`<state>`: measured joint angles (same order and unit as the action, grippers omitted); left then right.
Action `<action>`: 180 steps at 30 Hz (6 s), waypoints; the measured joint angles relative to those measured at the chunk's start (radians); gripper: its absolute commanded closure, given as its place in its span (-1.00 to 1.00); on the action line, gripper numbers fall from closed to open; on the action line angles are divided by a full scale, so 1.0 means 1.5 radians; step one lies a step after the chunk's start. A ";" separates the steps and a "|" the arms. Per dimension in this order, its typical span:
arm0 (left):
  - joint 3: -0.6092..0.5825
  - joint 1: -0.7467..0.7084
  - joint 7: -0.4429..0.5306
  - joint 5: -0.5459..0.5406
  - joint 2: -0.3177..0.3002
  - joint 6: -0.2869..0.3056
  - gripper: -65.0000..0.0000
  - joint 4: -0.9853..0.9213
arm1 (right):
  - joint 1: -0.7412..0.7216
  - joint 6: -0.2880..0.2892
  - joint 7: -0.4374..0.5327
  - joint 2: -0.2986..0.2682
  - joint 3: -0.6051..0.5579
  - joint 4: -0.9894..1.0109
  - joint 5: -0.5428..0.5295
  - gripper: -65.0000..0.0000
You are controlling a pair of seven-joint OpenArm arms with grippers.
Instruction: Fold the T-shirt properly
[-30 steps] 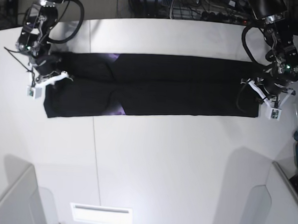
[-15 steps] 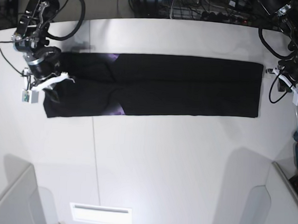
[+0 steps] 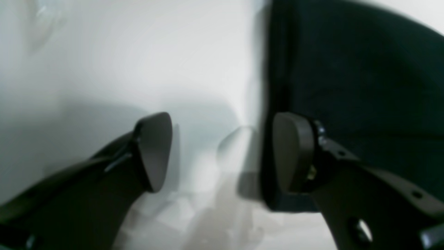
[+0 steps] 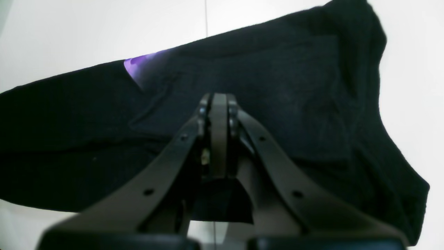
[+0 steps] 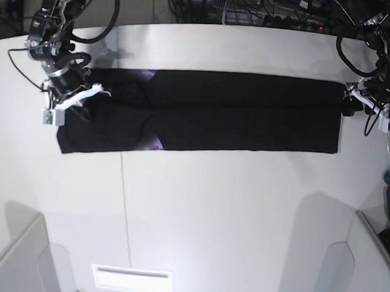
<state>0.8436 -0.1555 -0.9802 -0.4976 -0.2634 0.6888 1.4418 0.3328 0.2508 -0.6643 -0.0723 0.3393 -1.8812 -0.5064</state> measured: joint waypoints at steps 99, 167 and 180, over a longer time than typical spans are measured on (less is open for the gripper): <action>-0.152 -0.045 -0.028 -0.010 0.065 -0.060 1.00 0.261 | 0.007 0.000 0.004 0.003 -0.033 0.000 -0.001 1.00; -0.634 0.069 -0.027 -0.009 0.218 -0.248 1.00 0.146 | 0.004 0.000 0.004 0.004 -0.028 0.000 -0.001 1.00; -0.638 0.080 -0.027 -0.008 0.218 -0.248 1.00 0.131 | -0.004 0.000 0.004 0.004 -0.028 0.000 -0.001 1.00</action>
<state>-0.1131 -0.0360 -1.0214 -0.5102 0.0639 0.3168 1.6386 0.3271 0.2504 -0.6586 -0.0658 0.2970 -1.8812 -0.5076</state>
